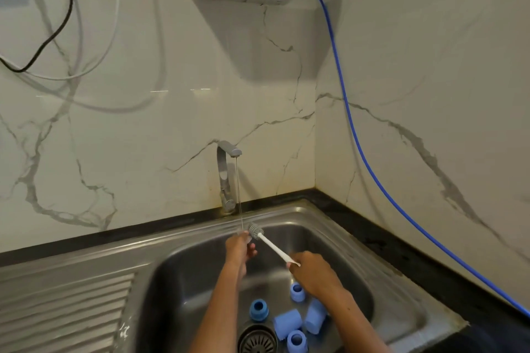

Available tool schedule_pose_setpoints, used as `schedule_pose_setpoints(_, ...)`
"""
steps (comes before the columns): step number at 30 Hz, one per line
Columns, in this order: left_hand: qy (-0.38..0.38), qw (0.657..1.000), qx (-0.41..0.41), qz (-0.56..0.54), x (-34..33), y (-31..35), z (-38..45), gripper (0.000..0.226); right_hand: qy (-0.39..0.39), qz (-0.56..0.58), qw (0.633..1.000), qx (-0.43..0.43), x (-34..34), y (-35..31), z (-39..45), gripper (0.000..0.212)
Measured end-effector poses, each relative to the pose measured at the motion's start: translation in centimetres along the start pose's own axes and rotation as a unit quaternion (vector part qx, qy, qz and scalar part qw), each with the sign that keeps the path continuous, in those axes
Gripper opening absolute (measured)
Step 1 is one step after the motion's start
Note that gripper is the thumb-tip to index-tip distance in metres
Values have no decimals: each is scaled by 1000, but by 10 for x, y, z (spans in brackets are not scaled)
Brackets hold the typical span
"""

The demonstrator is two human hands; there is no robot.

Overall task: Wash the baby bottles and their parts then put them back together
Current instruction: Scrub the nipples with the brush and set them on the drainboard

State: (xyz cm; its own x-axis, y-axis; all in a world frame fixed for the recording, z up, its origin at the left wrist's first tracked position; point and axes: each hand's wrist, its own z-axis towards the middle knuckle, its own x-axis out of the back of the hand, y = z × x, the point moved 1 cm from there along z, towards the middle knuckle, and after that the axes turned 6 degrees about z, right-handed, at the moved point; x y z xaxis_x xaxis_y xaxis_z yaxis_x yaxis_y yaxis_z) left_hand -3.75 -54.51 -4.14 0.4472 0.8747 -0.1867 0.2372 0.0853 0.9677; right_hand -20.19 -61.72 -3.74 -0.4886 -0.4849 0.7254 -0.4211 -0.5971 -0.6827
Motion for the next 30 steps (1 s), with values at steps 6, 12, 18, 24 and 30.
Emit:
schedule_pose_setpoints(6, 37, 991, -120, 41, -3, -4, 1, 9, -1, -9, 1000, 3, 4, 2, 3, 25)
schedule_pose_setpoints(12, 16, 985, -22, -168, 0, 5, -3, 17, -16, -8, 1000, -4, 2, 4, 3, 27)
schedule_pose_setpoints(18, -73, 906, 144, -390, 3, 13, -4, 40, -27, -8, 1000, -11, 1, 6, 3, 26)
schedule_pose_setpoints(24, -118, 825, 228, -504, 15, 13, 1, 44, -28, -6, 999, -18, 4, 3, 4, 28)
schedule_pose_setpoints(30, -133, 793, 257, -536, 16, 9, -5, 40, -41, -16, 999, -26, 3, 5, 1, 28)
